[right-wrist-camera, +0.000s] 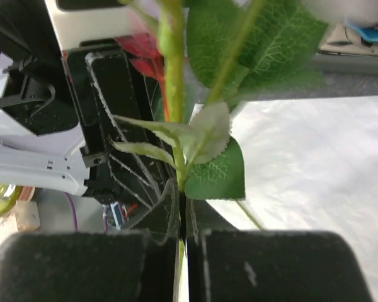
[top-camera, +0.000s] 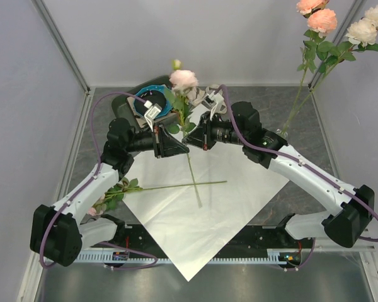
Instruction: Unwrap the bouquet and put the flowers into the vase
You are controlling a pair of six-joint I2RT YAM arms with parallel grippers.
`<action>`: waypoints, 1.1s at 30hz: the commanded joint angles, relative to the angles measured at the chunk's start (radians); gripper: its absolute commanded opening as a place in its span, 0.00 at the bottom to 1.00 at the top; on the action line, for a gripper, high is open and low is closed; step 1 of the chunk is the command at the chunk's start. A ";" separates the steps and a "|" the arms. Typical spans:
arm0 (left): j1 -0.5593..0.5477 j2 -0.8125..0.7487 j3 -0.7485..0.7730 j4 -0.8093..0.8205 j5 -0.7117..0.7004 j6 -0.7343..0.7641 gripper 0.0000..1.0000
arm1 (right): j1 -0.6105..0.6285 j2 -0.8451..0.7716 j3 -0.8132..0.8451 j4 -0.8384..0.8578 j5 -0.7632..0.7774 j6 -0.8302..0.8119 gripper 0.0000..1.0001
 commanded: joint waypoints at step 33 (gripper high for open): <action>-0.014 -0.248 0.121 -0.607 -0.178 0.444 0.46 | -0.405 -0.024 0.272 0.351 0.921 -0.957 0.00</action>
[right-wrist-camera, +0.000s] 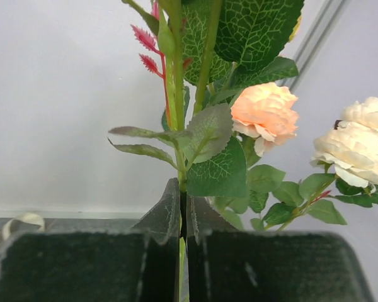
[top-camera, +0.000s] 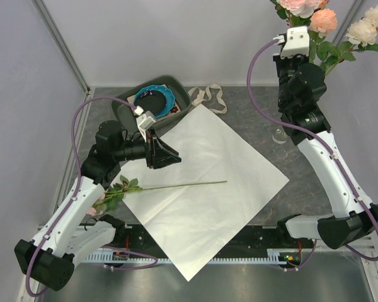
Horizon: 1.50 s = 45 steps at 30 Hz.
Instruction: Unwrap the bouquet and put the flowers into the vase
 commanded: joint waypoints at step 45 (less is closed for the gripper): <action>0.032 0.018 -0.026 0.031 -0.036 0.028 0.45 | -0.325 -0.066 -0.380 0.433 -0.419 0.119 0.00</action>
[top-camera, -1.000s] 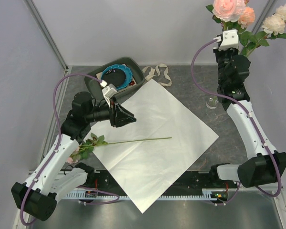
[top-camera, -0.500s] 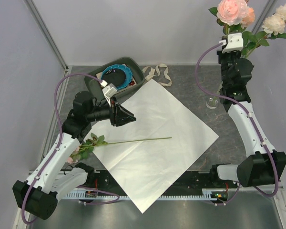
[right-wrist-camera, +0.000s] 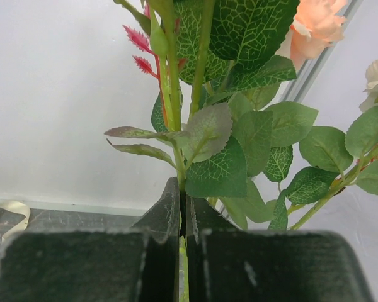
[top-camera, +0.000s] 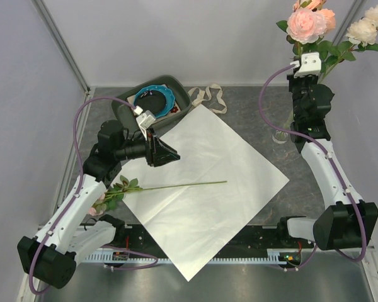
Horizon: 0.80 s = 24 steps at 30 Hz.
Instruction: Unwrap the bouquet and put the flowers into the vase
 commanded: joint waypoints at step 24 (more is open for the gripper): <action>0.007 -0.001 -0.005 0.039 0.023 0.014 0.45 | -0.003 -0.105 0.081 -0.023 -0.033 0.038 0.00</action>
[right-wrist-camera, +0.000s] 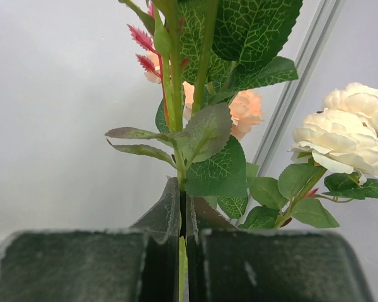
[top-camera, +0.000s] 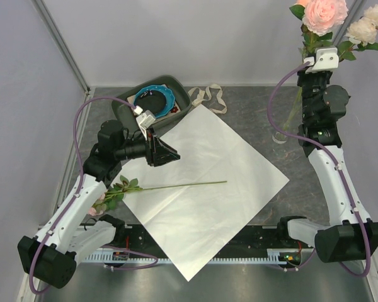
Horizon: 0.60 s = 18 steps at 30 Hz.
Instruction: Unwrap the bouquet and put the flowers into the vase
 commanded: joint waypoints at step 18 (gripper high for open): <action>0.006 0.008 -0.006 0.036 0.033 0.011 0.49 | -0.004 0.025 -0.094 0.109 -0.020 0.020 0.00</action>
